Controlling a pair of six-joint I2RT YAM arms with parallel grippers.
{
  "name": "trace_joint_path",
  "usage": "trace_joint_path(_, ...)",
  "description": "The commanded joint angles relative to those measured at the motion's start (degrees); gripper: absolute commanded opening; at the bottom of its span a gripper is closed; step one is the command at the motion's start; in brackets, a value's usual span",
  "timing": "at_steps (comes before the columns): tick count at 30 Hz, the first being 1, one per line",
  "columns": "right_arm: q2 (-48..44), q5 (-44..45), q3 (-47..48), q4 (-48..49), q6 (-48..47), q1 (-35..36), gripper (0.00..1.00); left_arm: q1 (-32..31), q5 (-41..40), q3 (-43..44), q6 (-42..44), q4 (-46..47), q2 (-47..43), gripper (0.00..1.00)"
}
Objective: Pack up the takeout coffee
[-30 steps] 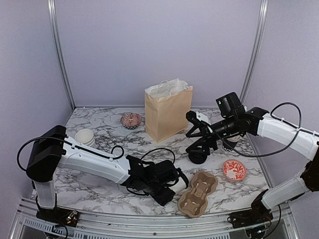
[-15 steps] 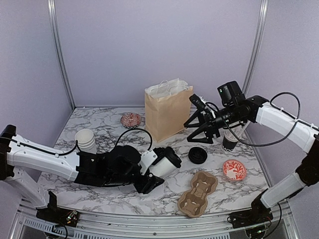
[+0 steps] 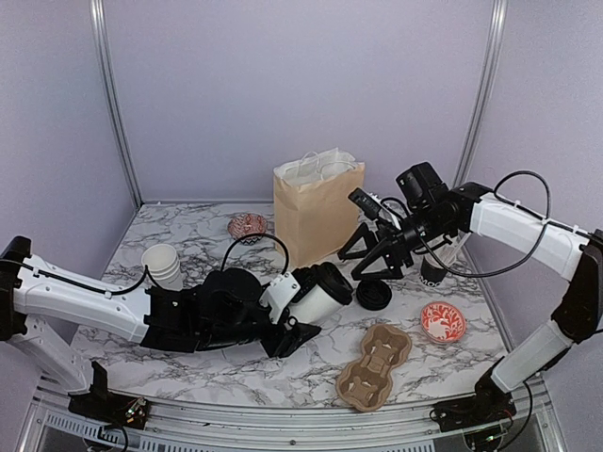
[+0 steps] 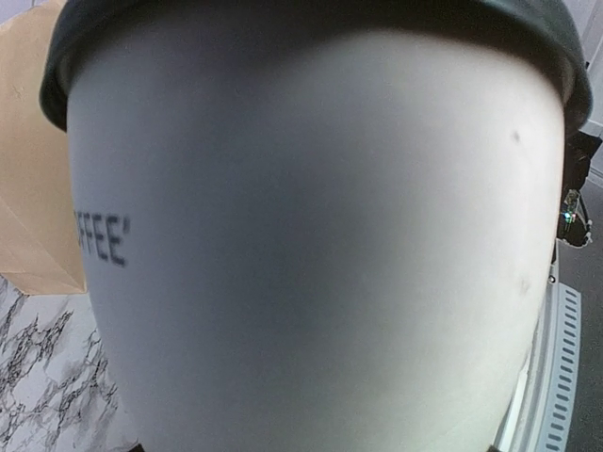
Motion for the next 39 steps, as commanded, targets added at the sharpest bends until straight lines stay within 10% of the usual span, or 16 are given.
trace_joint_path(1,0.05,0.43,2.1,-2.37,-2.11,3.08,0.99,0.39,0.9,1.6,0.84,2.3,1.13,0.63)
trace_joint_path(28,-0.06,9.6,1.13,-0.75,-2.6,7.25,0.81,0.54,-0.79,4.22,0.28,2.3,3.67,0.63)
trace_joint_path(39,2.02,21.98,6.64,-2.95,-4.37,4.8,0.69,0.86,-8.56,1.06,-2.43,1.08,3.66,0.96)
